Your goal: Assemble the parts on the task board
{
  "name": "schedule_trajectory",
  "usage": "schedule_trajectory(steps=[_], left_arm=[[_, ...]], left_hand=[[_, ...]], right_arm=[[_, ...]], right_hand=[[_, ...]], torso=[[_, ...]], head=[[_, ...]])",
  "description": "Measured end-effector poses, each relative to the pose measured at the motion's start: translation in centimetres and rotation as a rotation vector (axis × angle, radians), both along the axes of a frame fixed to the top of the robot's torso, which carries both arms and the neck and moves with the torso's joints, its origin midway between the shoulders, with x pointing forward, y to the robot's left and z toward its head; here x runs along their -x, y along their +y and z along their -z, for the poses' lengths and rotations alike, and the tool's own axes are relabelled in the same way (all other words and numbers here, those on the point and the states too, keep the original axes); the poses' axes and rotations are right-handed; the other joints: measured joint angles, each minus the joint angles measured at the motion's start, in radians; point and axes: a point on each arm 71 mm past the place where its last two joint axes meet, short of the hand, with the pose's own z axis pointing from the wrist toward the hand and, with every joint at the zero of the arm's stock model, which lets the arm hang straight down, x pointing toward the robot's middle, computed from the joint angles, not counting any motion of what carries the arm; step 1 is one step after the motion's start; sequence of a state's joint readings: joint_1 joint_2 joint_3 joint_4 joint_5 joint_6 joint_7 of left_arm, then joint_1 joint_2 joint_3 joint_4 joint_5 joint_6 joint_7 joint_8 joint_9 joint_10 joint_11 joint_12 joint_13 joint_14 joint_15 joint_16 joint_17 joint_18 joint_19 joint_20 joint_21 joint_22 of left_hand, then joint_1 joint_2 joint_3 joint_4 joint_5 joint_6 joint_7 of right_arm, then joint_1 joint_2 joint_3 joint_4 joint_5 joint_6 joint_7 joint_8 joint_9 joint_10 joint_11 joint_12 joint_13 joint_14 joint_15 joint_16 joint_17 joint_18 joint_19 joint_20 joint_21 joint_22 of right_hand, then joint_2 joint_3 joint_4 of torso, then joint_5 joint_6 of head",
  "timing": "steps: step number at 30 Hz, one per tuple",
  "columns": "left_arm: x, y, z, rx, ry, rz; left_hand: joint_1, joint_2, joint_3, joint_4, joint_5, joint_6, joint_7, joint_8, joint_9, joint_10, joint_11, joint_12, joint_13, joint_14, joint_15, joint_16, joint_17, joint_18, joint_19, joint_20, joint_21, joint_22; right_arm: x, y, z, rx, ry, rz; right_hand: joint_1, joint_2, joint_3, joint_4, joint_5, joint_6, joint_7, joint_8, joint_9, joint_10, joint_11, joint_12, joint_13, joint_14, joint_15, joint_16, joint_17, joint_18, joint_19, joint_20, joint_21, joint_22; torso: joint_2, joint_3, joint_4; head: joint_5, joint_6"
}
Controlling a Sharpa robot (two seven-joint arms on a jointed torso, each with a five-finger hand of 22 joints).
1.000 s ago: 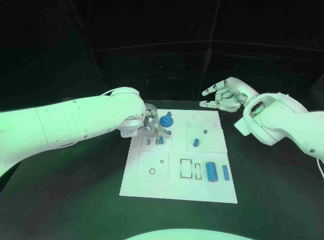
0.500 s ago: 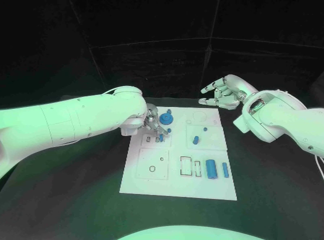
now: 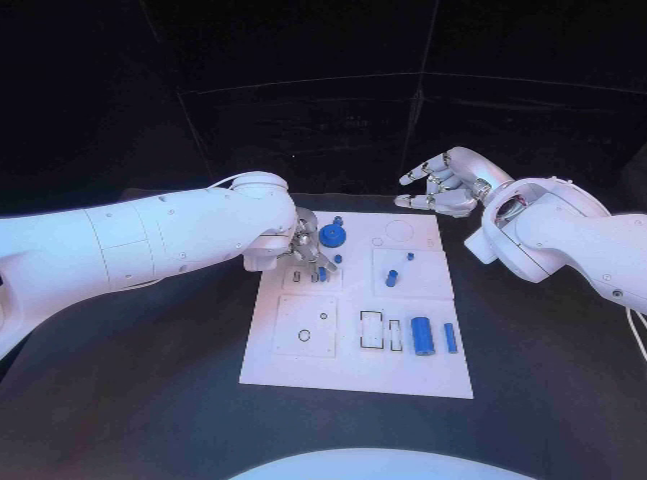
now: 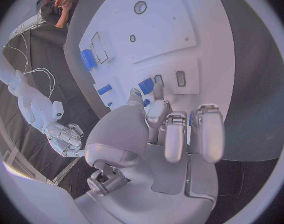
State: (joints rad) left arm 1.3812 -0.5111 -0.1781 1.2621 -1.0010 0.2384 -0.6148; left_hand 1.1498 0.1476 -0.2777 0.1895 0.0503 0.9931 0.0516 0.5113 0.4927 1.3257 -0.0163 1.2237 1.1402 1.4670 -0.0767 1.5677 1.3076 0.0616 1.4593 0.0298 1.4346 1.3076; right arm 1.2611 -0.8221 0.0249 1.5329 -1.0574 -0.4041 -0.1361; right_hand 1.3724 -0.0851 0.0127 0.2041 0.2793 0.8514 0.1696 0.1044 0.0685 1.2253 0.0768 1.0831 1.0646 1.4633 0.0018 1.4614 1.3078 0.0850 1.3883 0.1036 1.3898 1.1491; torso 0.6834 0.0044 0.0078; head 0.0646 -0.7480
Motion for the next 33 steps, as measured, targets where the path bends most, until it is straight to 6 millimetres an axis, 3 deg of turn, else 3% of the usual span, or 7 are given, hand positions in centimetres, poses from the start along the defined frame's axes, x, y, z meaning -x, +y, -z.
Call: schedule_trajectory(steps=[10, 17, 26, 33], left_arm=[[0.11, -0.51, 0.07, 0.006, 0.007, 0.006], [0.12, -0.55, 0.1, 0.012, 0.013, 0.003], [0.21, -0.68, 0.09, 0.021, 0.028, 0.005], [0.2, -0.66, 0.03, 0.025, 0.035, 0.004]], left_hand=[[0.039, 0.018, 0.028, -0.033, 0.0, -0.014, 0.0, 0.01, 0.026, 0.0, 0.0, 0.0, 0.005, 0.0, 0.0, 0.0, 0.0, 0.0, 0.003, -0.003, 0.004, 0.0], [0.112, 0.047, 0.081, -0.092, 0.0, -0.032, -0.004, 0.014, 0.043, 0.004, -0.004, 0.0, 0.005, 0.0, 0.0, 0.0, 0.0, 0.0, 0.003, -0.003, 0.004, 0.0], [0.162, 0.049, 0.131, -0.148, -0.001, -0.041, -0.005, 0.013, 0.05, 0.0, -0.007, -0.005, -0.002, -0.003, -0.003, 0.0, 0.0, 0.0, 0.003, -0.003, 0.004, 0.0], [0.196, 0.047, 0.161, -0.177, -0.004, -0.052, -0.006, -0.01, 0.052, -0.006, -0.009, -0.023, -0.011, -0.004, -0.004, 0.0, 0.0, 0.0, 0.003, -0.003, 0.004, 0.0]], right_arm=[[-0.12, 0.19, 0.06, 0.002, 0.002, -0.002], [-0.17, 0.25, 0.1, 0.003, 0.004, -0.004], [-0.22, 0.35, 0.14, 0.005, 0.007, -0.006], [-0.23, 0.4, 0.15, 0.005, 0.008, -0.008]], right_hand=[[0.004, 0.004, 0.0, 0.0, 0.003, 0.0, 0.0, 0.0, 0.0, 0.0, 0.0, 0.0, 0.0, 0.0, 0.0, 0.0, 0.0, 0.0, 0.0, 0.0, 0.0, -0.002], [0.004, 0.004, 0.0, 0.0, 0.009, 0.004, -0.004, 0.0, 0.0, 0.0, 0.0, 0.0, -0.001, 0.0, 0.0, 0.0, 0.0, 0.0, 0.0, 0.0, -0.004, -0.002], [0.008, 0.008, 0.0, 0.0, 0.014, 0.004, -0.004, 0.0, 0.0, 0.0, 0.0, 0.0, -0.001, 0.0, 0.0, 0.0, 0.0, 0.0, 0.0, 0.0, -0.004, -0.002], [0.008, 0.008, 0.0, 0.0, 0.014, 0.004, -0.004, 0.0, 0.0, 0.0, 0.0, 0.0, -0.001, 0.0, 0.0, 0.0, 0.0, 0.0, 0.0, 0.0, -0.004, -0.002]], torso=[[0.0, 0.0006, 0.0001], [0.0, 0.0007, 0.0002], [0.0, 0.0011, 0.0002], [0.0, 0.0012, 0.0002]], head=[[0.001, -0.003], [0.001, -0.006], [0.0, -0.01], [0.0, -0.013]])
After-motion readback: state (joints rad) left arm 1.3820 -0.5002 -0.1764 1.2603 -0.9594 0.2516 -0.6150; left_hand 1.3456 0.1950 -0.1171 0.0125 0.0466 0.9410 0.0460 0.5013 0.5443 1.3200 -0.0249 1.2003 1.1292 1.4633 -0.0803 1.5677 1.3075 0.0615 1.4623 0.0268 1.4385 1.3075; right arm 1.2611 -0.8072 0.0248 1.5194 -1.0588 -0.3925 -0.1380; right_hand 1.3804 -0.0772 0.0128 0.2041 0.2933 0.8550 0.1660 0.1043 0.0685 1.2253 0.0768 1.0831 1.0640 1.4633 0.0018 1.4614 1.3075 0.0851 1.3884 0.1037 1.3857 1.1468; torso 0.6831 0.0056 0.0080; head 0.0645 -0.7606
